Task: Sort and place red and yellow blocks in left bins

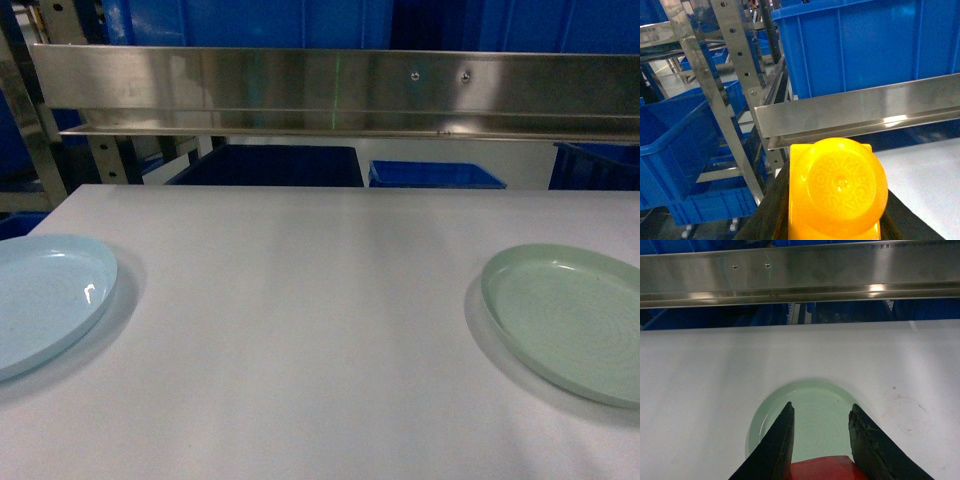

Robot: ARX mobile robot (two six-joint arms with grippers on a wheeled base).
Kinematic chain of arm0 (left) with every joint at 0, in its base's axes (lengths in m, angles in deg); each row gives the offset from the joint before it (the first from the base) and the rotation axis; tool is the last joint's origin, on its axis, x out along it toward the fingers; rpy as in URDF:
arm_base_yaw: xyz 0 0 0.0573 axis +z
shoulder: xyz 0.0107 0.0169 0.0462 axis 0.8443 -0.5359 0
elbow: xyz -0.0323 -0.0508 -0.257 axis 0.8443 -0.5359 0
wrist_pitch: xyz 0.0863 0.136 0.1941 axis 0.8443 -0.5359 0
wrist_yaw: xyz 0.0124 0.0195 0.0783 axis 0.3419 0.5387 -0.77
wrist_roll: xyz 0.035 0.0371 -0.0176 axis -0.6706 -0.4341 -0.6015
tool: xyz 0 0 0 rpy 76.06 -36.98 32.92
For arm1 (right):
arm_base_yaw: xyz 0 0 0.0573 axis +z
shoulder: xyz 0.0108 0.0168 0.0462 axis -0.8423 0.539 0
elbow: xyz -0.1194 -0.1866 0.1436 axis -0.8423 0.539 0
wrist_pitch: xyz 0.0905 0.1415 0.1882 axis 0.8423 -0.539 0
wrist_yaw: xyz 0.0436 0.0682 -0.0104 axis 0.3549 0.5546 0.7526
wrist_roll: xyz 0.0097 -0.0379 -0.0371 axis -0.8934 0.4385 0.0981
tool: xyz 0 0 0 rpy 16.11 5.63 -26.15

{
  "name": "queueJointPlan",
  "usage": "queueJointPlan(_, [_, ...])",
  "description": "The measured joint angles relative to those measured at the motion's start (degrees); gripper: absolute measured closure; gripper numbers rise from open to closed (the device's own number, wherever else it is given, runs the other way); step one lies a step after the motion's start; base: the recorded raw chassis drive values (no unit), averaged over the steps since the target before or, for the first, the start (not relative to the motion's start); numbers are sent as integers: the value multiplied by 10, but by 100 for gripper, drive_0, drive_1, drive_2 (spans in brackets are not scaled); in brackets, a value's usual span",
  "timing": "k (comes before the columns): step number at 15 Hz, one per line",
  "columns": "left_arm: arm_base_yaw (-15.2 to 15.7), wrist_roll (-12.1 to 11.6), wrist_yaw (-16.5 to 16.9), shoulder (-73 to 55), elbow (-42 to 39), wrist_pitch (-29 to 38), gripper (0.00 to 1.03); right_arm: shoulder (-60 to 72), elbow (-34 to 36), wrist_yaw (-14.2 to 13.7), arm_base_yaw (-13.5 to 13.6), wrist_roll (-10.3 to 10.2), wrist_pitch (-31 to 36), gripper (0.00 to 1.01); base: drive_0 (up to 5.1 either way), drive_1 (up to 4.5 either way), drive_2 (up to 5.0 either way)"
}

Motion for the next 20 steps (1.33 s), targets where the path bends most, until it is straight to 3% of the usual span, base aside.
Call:
queueJointPlan(9, [-2,0,3,-2,0,0,76,-1,1,-2,0,0,0,74,-440,21,415])
queueJointPlan(20, [-1,0,2,-1,0,0,76,-3,1,-1,0,0,0,74,-496,245,245])
